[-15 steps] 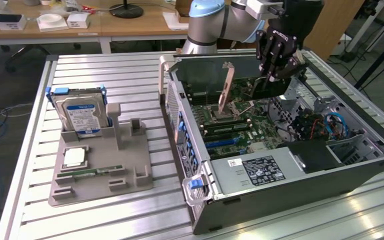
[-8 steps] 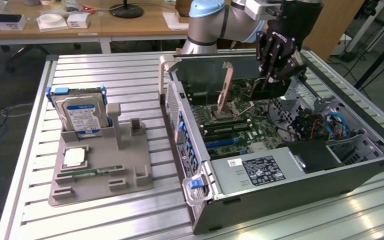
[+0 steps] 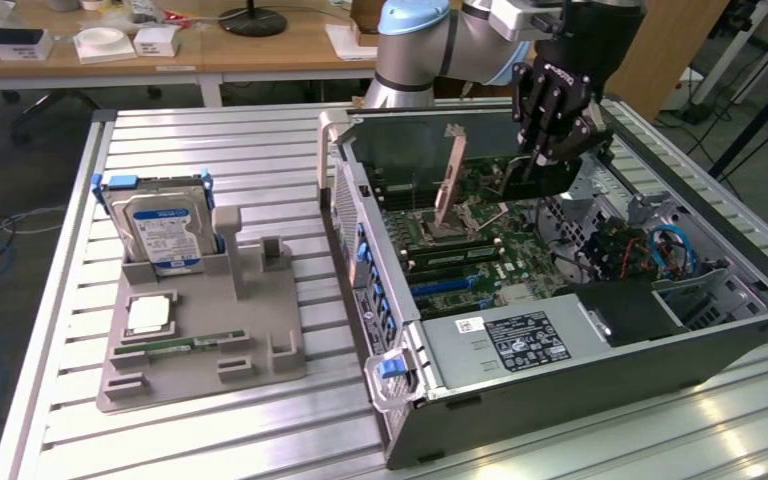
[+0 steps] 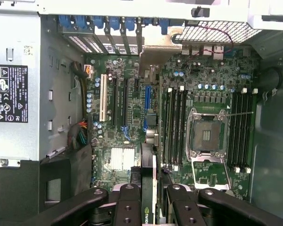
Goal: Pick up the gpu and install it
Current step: 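Insert the gpu into the slot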
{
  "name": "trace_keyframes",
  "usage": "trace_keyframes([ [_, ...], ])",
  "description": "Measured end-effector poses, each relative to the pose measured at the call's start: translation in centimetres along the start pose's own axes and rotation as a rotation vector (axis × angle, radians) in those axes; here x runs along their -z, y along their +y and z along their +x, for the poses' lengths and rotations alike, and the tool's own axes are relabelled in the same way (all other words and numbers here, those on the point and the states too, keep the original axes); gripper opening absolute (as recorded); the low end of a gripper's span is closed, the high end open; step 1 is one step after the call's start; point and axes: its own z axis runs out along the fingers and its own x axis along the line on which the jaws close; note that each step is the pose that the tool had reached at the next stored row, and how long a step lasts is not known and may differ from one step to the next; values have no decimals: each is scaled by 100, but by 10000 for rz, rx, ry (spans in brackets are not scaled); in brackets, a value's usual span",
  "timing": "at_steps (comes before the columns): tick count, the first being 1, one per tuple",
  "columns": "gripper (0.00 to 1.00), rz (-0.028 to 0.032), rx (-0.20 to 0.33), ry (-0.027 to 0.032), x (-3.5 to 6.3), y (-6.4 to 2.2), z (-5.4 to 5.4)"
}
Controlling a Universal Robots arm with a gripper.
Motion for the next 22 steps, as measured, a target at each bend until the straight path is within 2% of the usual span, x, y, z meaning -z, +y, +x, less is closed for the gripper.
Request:
trace_keyframes([
  [5, 26, 0, 0, 1, -6, 0, 0],
  [8, 26, 6, 0, 0, -42, 0, -1],
  [14, 26, 76, -8, 3, -136, 20, -2],
  [17, 26, 118, -20, 4, -186, 64, -3],
  [22, 26, 146, -38, 4, -275, 123, -5],
])
